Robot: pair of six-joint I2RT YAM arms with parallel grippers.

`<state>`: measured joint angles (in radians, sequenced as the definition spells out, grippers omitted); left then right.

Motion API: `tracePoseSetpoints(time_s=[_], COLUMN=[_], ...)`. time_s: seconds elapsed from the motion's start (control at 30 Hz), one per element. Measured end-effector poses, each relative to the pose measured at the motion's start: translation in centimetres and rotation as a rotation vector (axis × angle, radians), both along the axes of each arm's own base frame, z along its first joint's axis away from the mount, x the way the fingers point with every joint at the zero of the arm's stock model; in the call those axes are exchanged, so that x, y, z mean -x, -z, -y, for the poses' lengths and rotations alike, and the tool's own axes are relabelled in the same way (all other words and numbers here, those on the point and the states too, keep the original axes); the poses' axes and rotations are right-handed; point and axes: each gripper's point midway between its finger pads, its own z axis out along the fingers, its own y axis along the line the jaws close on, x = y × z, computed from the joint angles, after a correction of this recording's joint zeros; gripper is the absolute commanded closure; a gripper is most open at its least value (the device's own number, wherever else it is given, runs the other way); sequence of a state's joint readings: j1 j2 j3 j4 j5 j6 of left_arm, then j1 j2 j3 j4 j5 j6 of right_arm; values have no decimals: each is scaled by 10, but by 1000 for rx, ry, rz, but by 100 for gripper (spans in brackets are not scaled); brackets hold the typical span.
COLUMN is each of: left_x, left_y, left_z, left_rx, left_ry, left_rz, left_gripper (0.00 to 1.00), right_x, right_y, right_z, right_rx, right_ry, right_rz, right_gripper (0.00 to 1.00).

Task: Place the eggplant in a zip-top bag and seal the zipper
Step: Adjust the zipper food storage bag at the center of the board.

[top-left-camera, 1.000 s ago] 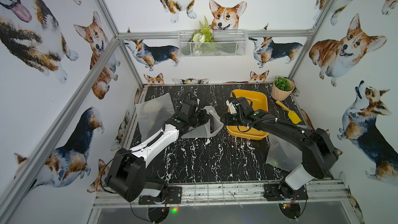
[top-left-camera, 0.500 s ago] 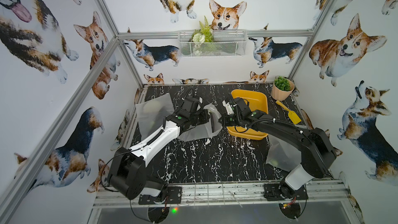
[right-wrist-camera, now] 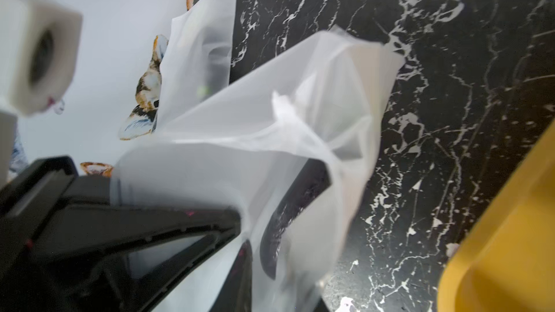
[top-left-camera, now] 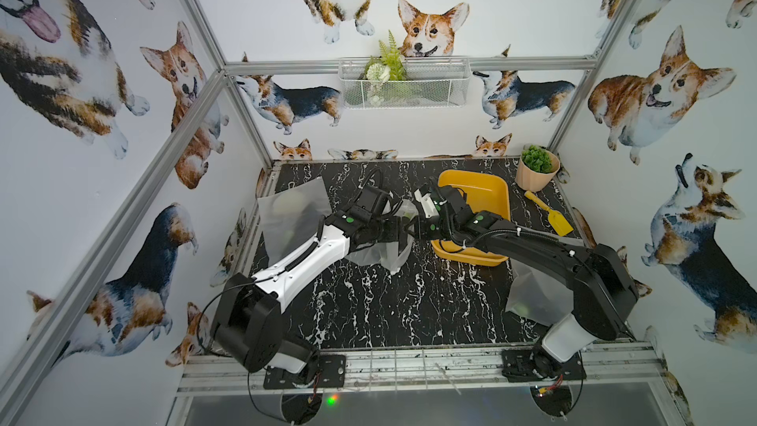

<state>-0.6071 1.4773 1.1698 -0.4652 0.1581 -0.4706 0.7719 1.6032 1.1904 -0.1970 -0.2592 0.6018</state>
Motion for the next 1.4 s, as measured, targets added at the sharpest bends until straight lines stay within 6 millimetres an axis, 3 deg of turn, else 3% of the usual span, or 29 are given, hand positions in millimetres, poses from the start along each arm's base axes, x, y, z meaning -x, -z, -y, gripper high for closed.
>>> tracePoseSetpoints(time_s=[0.1,0.2,0.3,0.5,0.6,0.7,0.83,1.13,1.23,1.4], left_x=[-3,-9,-3,22,34,44,52,60,61,61], left_y=[-12,-24,-33,-33,-40,-44,-48,-48,-50,-56], left_z=[-3,-13,-7,-4,-3,-3,-4,-3,-3,1], left_rx=[-4,-24,-33,-62,-65,-79,-100,-120,-118,-104], left_ry=[44,89,193,399,490,576,667,776,790,815], left_rz=[36,74,101,127,162,193,221,237,241,253], left_gripper=[100,100,100,100,100,100,100,100,100,100], right_x=[4,2,-2,-6,-14,-12,0,26,29,22], right_y=[-20,-54,-79,-80,-64,-46,-35,-67,-69,-56], right_z=[6,24,55,105,126,135,131,88,76,74], right_rx=[-38,-96,-119,-22,73,158,185,140,154,215], right_ry=[-21,-19,13,56,67,-2,-143,-457,-535,-590], right_rz=[15,60,104,162,197,252,348,622,677,701], right_gripper=[45,42,38,46,50,51,49,48,47,44])
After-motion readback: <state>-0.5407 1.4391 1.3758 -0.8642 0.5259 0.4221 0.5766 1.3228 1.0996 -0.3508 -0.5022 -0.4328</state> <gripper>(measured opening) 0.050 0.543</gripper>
